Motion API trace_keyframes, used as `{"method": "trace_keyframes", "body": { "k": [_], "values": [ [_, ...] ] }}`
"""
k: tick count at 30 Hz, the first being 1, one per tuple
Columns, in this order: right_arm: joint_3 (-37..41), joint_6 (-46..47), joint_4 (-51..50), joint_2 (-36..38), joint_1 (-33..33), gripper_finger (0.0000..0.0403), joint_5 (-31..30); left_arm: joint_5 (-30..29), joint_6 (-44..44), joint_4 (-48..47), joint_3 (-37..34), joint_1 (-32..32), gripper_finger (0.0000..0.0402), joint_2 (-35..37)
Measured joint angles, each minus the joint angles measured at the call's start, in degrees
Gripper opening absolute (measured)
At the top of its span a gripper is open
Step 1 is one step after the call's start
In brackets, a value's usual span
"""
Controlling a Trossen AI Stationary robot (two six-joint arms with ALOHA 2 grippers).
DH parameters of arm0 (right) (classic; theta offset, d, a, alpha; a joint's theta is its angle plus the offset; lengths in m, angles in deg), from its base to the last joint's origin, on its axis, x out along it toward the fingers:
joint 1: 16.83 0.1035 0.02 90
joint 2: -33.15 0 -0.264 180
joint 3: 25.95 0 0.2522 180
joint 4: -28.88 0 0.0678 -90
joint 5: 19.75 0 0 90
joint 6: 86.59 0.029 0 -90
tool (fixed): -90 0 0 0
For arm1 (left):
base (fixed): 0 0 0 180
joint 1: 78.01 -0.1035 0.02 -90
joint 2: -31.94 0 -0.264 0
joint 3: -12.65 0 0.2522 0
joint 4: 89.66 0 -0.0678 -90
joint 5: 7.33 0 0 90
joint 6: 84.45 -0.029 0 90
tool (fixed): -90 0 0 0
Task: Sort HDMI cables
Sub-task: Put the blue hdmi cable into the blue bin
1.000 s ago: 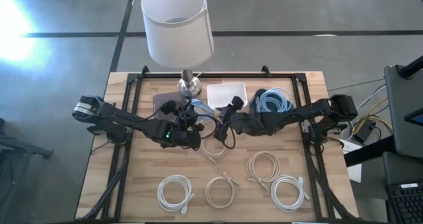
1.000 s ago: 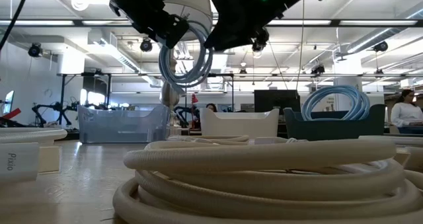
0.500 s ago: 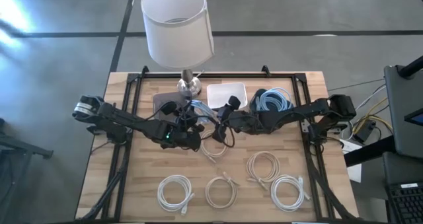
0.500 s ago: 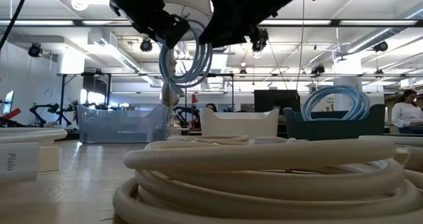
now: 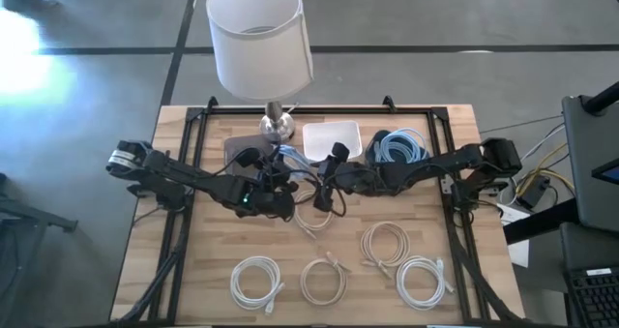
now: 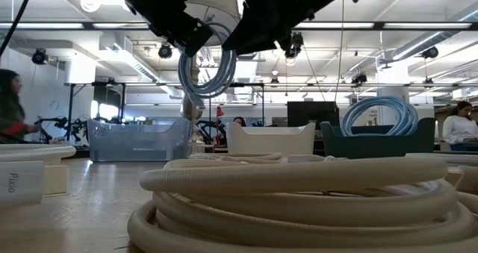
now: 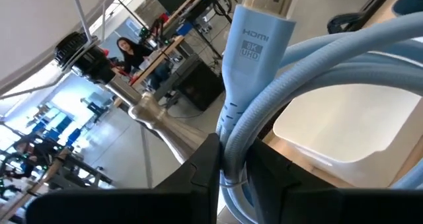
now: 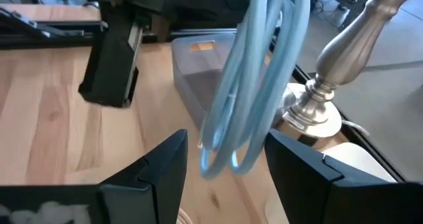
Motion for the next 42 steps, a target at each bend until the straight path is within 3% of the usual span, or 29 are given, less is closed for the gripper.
{"method": "trace_keyframes", "body": {
  "k": [6, 13, 21, 27, 35, 38, 42],
  "values": [
    [0.0, 1.4, 2.9, 0.0, -1.0, 0.0196, -0.3, 1.7, -0.5, 6.2, 0.0, 0.0, 0.006, 0.0],
    [0.0, 1.1, 2.7, -0.1, -1.6, 0.0187, -0.4, 2.5, -3.6, 7.3, 0.0, 0.0, 0.006, 0.0],
    [0.4, 0.8, 1.3, -0.1, -1.6, 0.0109, -0.7, 3.3, -4.0, 7.3, 0.0, 0.0, 0.006, 0.0],
    [0.4, 1.2, -3.3, -0.1, -1.6, 0.0035, -3.7, 9.4, -5.9, 7.1, 0.0, -0.4, 0.006, 0.0],
    [0.4, 1.1, -5.8, 0.4, -1.6, 0.0033, -4.1, 13.6, -7.9, 6.6, 0.0, -0.8, 0.0096, 0.2],
    [0.3, 4.0, -9.7, 2.0, -1.6, 0.0036, -7.8, 14.9, -7.9, 6.7, 0.0, -0.7, 0.0114, 0.2],
    [-0.2, 10.4, -19.1, 5.4, -1.8, 0.0038, -17.1, 15.0, -7.7, 6.6, 0.0, -0.6, 0.0131, 0.2]
  ]
}}
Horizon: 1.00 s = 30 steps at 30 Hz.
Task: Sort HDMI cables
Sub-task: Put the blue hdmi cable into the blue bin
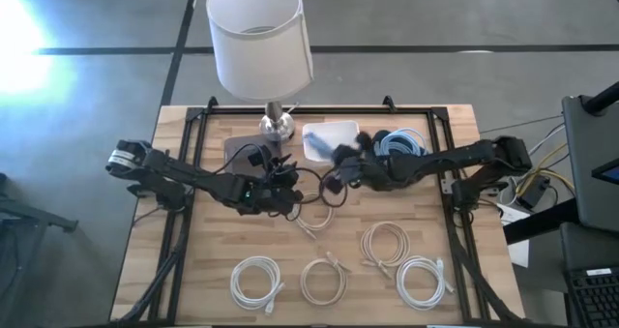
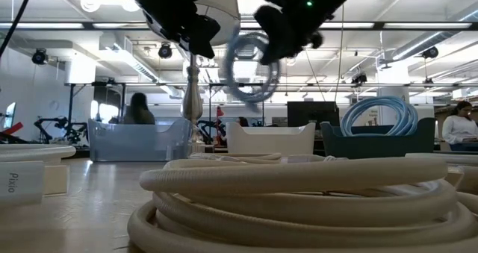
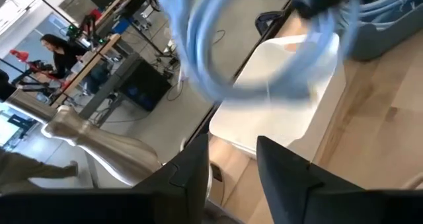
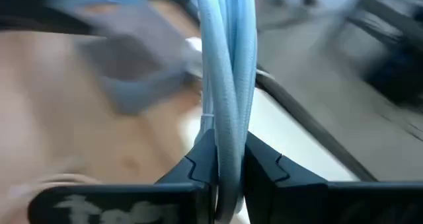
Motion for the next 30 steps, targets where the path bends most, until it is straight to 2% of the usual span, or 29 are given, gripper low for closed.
{"method": "trace_keyframes", "body": {
  "k": [2, 10, 15, 22, 30],
  "values": [
    [0.0, 2.9, -5.9, 2.1, 0.0, 0.0036, -3.2, -0.2, 0.1, 0.0, 0.0, 0.0, 0.0134, 0.0],
    [0.7, 17.0, -28.3, 14.7, 0.2, 0.0037, -3.0, -0.3, 0.0, -0.6, 0.0, -0.1, 0.0133, 0.0],
    [3.7, 24.9, -38.8, 23.1, 0.1, 0.0038, 1.2, -0.4, -1.2, -0.7, 0.0, -0.7, 0.0133, -0.1],
    [15.8, 31.8, -38.2, 32.7, 0.1, 0.0038, 7.1, -0.5, -1.7, -0.7, 0.0, -2.4, 0.0134, -0.1],
    [29.7, 31.0, -27.8, 40.1, 0.1, 0.0038, 5.8, -0.4, -1.7, -0.7, 0.0, -4.4, 0.0135, -0.1]
  ]
}}
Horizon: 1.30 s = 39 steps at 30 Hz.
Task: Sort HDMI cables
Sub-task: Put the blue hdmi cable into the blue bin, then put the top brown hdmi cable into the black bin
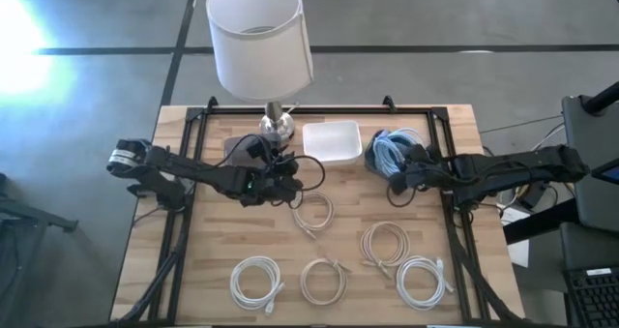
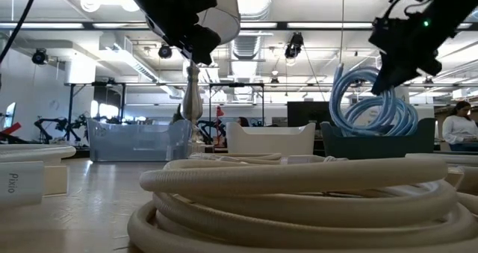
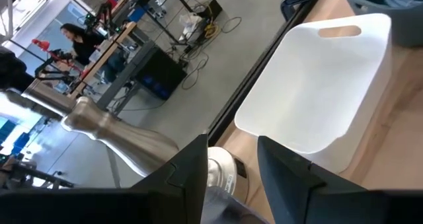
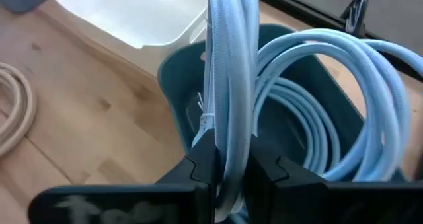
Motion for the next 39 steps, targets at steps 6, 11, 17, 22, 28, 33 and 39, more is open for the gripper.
{"method": "trace_keyframes", "body": {
  "k": [6, 11, 17, 22, 28, 33, 39],
  "values": [
    [6.1, -3.5, 4.4, 1.9, 0.0, 0.0043, -0.6, 0.2, 0.3, 0.1, 0.0, -0.4, 0.0135, 0.0],
    [7.0, -2.9, 4.4, 1.8, 0.0, 0.0067, -1.3, 0.2, 0.4, 0.1, 0.0, -0.4, 0.0135, 0.0],
    [3.9, -3.2, 0.9, 1.8, 0.0, 0.011, -3.0, 0.3, -0.3, 0.1, 0.0, -0.4, 0.0135, 0.0],
    [-0.3, -2.1, -9.7, 1.8, 0.0, 0.0136, -7.1, 0.3, -2.4, 0.1, 0.0, -0.5, 0.0135, 0.0],
    [-2.2, 6.9, -18.7, 1.8, 0.0, 0.0147, -7.3, 0.3, -4.7, 0.0, 0.0, -0.5, 0.0135, 0.0],
    [-2.0, 13.9, -21.6, 1.8, 0.0, 0.0148, -7.3, 0.3, -7.4, 0.0, 0.0, -0.5, 0.0135, 0.0],
    [-5.3, 13.7, -18.1, 1.5, 0.2, 0.0147, -7.2, 0.3, -8.9, 0.0, 0.0, -0.5, 0.0135, 0.0]
  ]
}}
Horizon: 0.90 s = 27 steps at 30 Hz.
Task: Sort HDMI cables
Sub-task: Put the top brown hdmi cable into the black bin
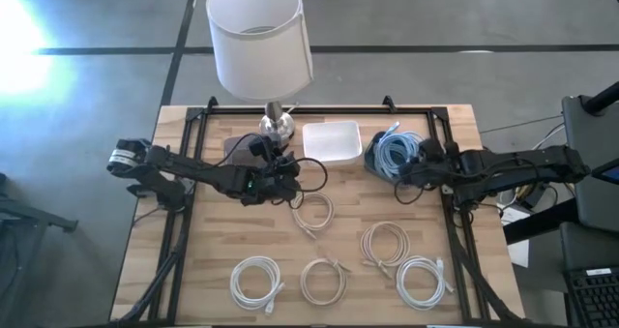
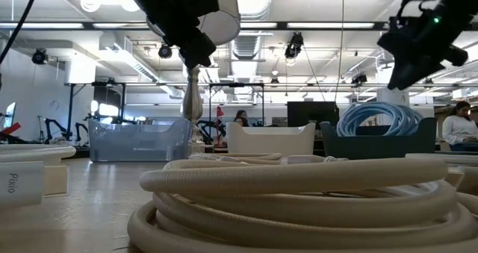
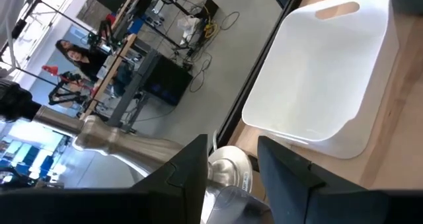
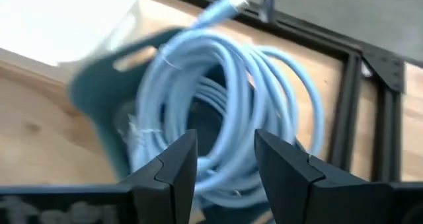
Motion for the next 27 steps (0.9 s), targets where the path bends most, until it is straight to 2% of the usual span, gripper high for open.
{"method": "trace_keyframes", "body": {
  "k": [3, 5, 8, 12, 14, 22, 27],
  "values": [
    [-2.2, -5.2, 5.7, 0.0, 0.0, 0.0143, 0.0, 1.7, 0.0, -0.1, 0.0, 0.0, 0.0135, 0.0],
    [-2.8, -9.5, 11.7, 0.0, 0.0, 0.014, 0.0, 6.4, 0.0, -0.1, 0.0, -0.2, 0.0135, 0.0],
    [-2.5, -17.1, 23.5, -0.8, 0.0, 0.0137, 1.3, 18.7, -0.3, -0.1, 0.0, -0.9, 0.0135, 0.0],
    [-1.4, -25.4, 35.7, -4.1, 0.0, 0.014, 7.8, 37.6, 0.1, 0.3, 0.0, -2.2, 0.0135, 0.0],
    [-1.3, -27.0, 38.5, -6.8, 0.0, 0.0144, 10.1, 42.6, 1.2, 1.2, 0.0, -2.5, 0.0135, -0.3],
    [-1.7, -27.1, 39.7, -18.4, 0.0, 0.0147, 12.0, 43.3, 7.6, 6.6, -3.8, -2.9, 0.0135, -0.3],
    [-2.9, -27.2, 39.7, -23.7, 0.0, 0.0147, 14.1, 46.8, 10.7, 10.4, -6.9, -3.1, 0.0135, -0.4]
  ]
}}
